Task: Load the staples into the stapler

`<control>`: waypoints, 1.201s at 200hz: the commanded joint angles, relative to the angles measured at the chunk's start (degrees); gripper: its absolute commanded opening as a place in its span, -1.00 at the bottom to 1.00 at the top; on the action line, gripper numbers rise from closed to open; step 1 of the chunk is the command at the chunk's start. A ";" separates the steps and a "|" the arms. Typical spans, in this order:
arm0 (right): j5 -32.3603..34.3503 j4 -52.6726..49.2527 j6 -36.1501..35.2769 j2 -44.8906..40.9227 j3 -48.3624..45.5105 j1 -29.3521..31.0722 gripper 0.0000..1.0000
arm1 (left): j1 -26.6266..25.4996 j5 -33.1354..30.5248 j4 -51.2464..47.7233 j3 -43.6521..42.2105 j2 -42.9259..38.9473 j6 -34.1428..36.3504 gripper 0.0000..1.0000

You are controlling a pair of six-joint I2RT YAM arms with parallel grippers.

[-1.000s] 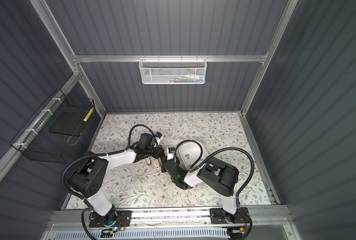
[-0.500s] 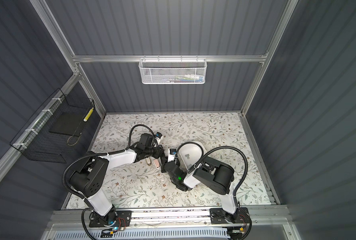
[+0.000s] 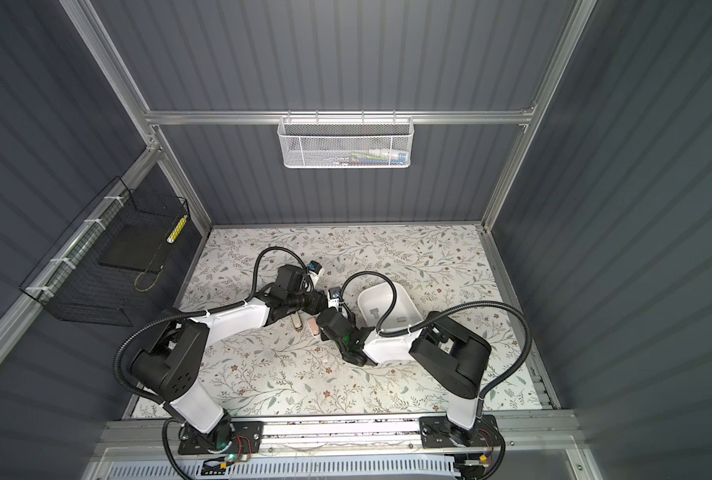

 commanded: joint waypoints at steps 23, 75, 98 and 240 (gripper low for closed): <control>5.85 -20.74 -5.09 -11.11 6.83 -1.84 0.35 | -0.34 -6.47 -3.85 3.57 -8.21 -6.11 0.25; 12.86 -42.03 0.15 -24.66 14.38 -8.58 0.98 | -0.06 -26.15 -8.67 5.67 -21.37 -12.43 0.99; 11.00 -36.23 -7.08 -31.56 8.67 -14.99 0.98 | 0.11 -29.17 2.56 -2.83 -25.27 -4.02 0.96; -1.81 19.80 -23.26 -27.81 -30.11 -54.46 0.98 | 20.56 -28.12 33.10 -21.22 -2.05 7.98 0.99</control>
